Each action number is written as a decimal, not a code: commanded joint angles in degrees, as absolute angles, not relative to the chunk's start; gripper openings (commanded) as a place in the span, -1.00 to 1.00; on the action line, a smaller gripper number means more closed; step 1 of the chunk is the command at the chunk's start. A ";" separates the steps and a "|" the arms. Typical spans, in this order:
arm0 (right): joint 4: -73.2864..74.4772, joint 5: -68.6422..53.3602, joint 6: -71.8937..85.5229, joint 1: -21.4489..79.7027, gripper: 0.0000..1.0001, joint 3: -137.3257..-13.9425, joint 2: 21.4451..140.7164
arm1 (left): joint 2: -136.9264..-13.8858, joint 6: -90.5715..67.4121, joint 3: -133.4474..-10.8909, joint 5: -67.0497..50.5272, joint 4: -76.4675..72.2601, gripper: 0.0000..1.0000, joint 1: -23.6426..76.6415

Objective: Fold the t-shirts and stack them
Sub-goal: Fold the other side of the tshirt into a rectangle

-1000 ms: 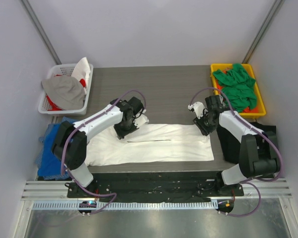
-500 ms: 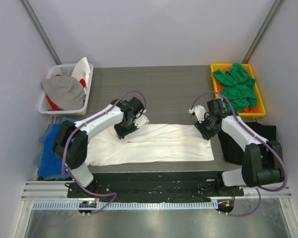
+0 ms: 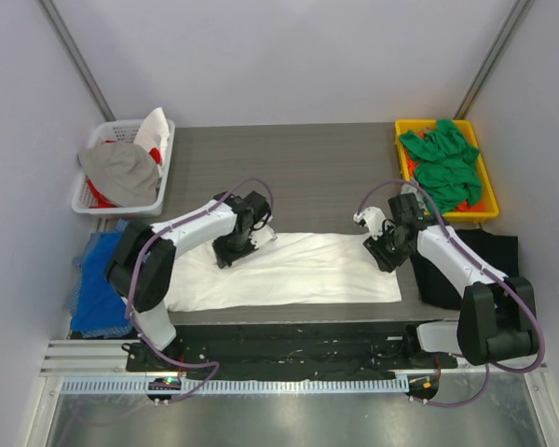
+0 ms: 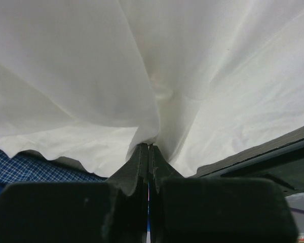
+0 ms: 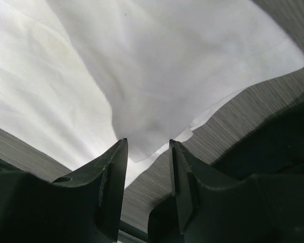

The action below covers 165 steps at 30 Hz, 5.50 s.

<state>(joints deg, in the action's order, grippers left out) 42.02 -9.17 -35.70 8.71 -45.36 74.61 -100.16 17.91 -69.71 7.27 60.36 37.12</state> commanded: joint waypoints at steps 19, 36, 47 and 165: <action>43.06 -10.55 -34.10 10.11 -0.09 -45.78 71.20 | -103.80 17.75 -68.73 8.35 56.95 -1.00 37.53; 36.48 -11.42 -31.55 11.25 -0.08 -50.71 79.26 | -103.97 17.93 -69.00 8.61 56.60 -1.00 37.53; 34.37 -11.43 -29.80 15.03 -0.08 -50.98 82.79 | -104.15 18.10 -68.82 8.70 56.43 -1.00 37.53; 32.35 -6.41 -29.80 20.48 -0.09 -45.53 88.24 | -110.83 26.62 -92.99 5.63 53.79 0.44 33.67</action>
